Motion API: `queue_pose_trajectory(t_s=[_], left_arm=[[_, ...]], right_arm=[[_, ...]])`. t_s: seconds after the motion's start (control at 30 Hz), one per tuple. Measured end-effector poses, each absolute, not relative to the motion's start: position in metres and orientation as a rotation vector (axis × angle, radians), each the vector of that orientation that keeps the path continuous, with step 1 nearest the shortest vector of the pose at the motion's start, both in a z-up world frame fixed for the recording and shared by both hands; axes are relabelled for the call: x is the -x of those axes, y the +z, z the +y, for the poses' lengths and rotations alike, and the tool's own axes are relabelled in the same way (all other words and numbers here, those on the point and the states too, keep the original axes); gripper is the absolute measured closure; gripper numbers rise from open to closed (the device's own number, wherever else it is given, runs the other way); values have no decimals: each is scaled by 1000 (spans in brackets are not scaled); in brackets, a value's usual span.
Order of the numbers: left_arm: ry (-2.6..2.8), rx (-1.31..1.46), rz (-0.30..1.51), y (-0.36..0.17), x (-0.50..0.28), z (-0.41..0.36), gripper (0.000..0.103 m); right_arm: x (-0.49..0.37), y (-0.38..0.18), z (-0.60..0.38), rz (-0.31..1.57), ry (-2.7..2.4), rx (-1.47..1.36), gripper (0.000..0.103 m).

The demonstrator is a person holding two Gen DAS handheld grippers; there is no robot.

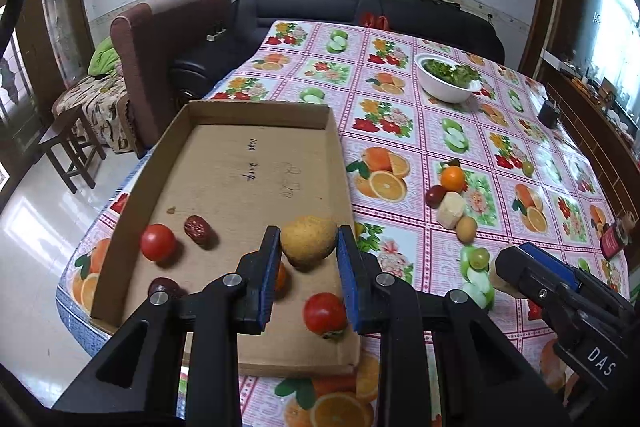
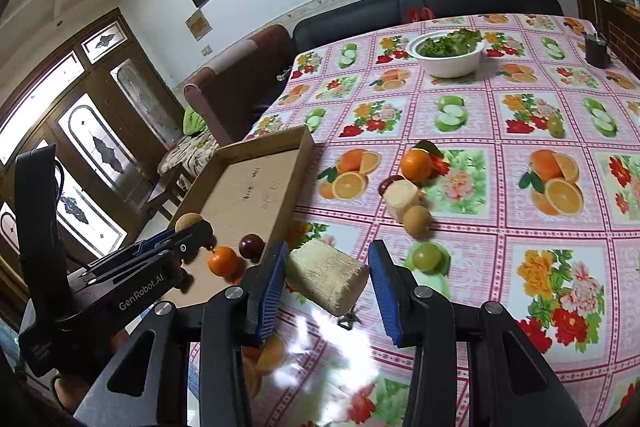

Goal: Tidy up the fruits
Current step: 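Carry the kiwi in the left tool and the cylinder in the right tool over the tray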

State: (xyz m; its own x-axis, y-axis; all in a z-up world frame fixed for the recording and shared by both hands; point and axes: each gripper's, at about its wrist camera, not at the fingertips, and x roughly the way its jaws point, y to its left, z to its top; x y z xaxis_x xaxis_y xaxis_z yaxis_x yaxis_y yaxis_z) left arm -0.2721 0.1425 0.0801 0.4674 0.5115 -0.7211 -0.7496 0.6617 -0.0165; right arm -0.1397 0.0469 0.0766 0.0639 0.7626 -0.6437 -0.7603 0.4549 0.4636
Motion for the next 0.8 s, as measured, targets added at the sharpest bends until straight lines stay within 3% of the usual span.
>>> queue_pose_trajectory(t_s=[0.8], left_arm=[[840,383,754,77,279,173,77]], right_arm=[[136,73,75,1001,1179,-14,61]])
